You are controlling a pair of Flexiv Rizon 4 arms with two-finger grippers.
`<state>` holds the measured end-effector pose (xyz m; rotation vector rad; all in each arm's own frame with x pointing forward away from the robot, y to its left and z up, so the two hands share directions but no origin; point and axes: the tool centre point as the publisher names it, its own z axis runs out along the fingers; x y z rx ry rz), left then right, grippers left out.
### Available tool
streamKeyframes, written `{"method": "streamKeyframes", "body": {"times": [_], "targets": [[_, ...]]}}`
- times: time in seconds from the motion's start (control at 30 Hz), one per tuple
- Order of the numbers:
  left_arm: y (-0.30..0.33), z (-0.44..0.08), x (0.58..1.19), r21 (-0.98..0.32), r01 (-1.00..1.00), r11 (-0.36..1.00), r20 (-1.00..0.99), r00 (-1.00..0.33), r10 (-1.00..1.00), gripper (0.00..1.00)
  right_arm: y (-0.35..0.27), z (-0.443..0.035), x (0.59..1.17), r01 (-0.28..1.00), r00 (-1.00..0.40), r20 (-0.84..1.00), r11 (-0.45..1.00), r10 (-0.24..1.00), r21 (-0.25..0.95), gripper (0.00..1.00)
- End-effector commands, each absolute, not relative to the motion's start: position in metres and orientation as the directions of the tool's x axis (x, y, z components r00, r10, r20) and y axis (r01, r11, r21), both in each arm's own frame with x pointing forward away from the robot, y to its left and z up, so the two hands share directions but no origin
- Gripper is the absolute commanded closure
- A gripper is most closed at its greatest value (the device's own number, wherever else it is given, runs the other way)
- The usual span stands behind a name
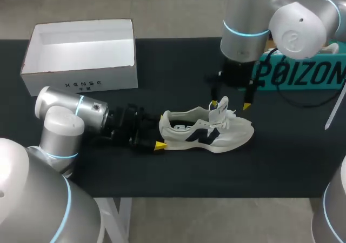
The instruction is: Take the shoe out of the shoebox, open the shoe tongue, remove and reinsert the insole, then place the shoe into the shoebox
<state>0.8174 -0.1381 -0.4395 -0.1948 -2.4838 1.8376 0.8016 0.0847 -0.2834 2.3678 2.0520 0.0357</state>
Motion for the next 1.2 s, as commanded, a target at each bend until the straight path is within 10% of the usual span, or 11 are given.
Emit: {"method": "streamKeyframes", "body": {"times": [0.03, 0.23, 0.97, 1.2], "targets": [[-0.138, -0.443, 0.817, -0.955, 0.074, 0.287, -0.038, -0.991, 0.129, 1.00, 0.108, -0.256, 0.794, 0.988, -0.152, -0.038, 0.153, 0.988, 0.027, 0.00], [-0.138, -0.443, 0.817, -0.955, 0.074, 0.287, -0.038, -0.991, 0.129, 1.00, 0.128, -0.245, 0.750, 0.552, -0.834, 0.000, 0.833, 0.552, -0.033, 0.00], [-0.138, -0.443, 0.817, -0.955, 0.074, 0.287, -0.038, -0.991, 0.129, 1.00, 0.128, -0.245, 0.750, 0.552, -0.834, 0.000, 0.833, 0.552, -0.033, 0.00], [-0.138, -0.443, 0.817, -0.955, 0.074, 0.287, -0.038, -0.991, 0.129, 1.00, 0.140, -0.243, 0.745, 0.319, -0.947, 0.033, 0.948, 0.318, 0.016, 0.00]]}}
